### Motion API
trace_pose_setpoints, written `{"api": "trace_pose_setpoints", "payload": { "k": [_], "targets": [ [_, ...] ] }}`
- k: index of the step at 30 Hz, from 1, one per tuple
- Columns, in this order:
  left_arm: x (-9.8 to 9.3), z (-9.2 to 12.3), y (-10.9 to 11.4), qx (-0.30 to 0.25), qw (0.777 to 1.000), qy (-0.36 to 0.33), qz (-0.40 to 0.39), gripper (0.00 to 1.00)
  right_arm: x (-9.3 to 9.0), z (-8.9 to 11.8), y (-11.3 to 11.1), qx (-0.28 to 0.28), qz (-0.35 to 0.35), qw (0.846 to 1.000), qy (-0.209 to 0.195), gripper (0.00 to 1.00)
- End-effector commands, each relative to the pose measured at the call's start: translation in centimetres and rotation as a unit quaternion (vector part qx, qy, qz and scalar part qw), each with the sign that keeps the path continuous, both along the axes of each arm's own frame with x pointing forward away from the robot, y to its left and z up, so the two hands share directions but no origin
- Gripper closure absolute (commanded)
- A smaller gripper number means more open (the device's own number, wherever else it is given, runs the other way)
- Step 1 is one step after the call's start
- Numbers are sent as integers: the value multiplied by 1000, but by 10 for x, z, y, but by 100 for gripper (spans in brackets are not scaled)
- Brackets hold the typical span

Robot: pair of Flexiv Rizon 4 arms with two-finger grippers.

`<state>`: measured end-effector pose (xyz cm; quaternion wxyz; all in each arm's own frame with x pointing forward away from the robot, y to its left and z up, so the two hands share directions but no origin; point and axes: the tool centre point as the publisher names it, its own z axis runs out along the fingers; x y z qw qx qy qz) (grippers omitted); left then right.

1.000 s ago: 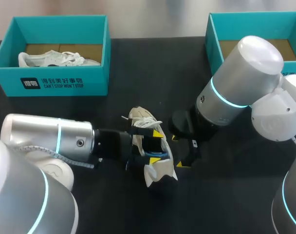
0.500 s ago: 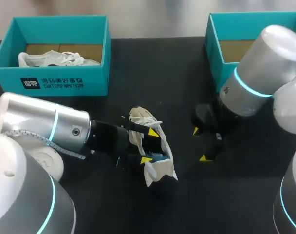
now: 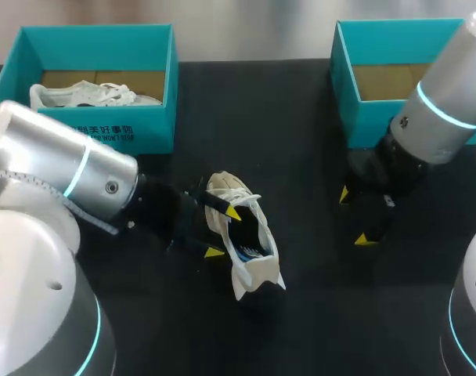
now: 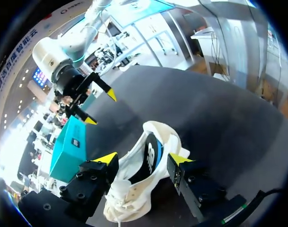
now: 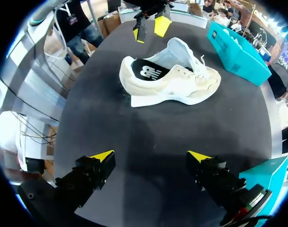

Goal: Take the shoe out of the shoebox, open the shoe tongue, remove and reinsert the insole, then place the shoe into the shoebox

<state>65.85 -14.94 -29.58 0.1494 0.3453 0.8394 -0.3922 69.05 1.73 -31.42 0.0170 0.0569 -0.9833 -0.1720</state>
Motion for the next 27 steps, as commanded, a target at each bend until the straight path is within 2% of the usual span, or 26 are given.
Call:
{"api": "trace_pose_setpoints", "payload": {
  "k": [1, 4, 9, 13, 16, 19, 25, 26, 27],
  "targets": [
    [1, 20, 11, 80, 993, 43, -74, 34, -4, 3, -6, 3, -1, 1000, -3, 0],
    [3, 28, 14, 110, 987, 44, -108, 37, -4, 3, -6, 3, -1, 1000, -3, 0],
    [11, 41, 25, 166, 972, 54, -155, 36, -4, 3, -6, 3, -1, 1000, -3, 0],
    [10, 53, 35, 211, 957, 61, -188, 44, -4, 3, -6, 3, -1, 1000, -3, 0],
    [12, 62, 43, 240, 946, 65, -208, 45, -4, 3, -6, 3, -1, 1000, -3, 0],
    [14, 68, 50, 266, 935, 72, -224, 52, 0, 9, -29, 10, -17, 1000, -1, 0],
    [16, 74, 57, 305, 914, 78, -255, 54, 0, 20, -70, 23, -25, 999, -13, 0],
    [15, 74, 58, 312, 909, 84, -264, 58, -1, 22, -76, 20, -29, 999, -14, 0],
    [14, 74, 59, 321, 903, 89, -272, 69, -1, 23, -80, 25, -29, 999, -19, 0]
  ]
}}
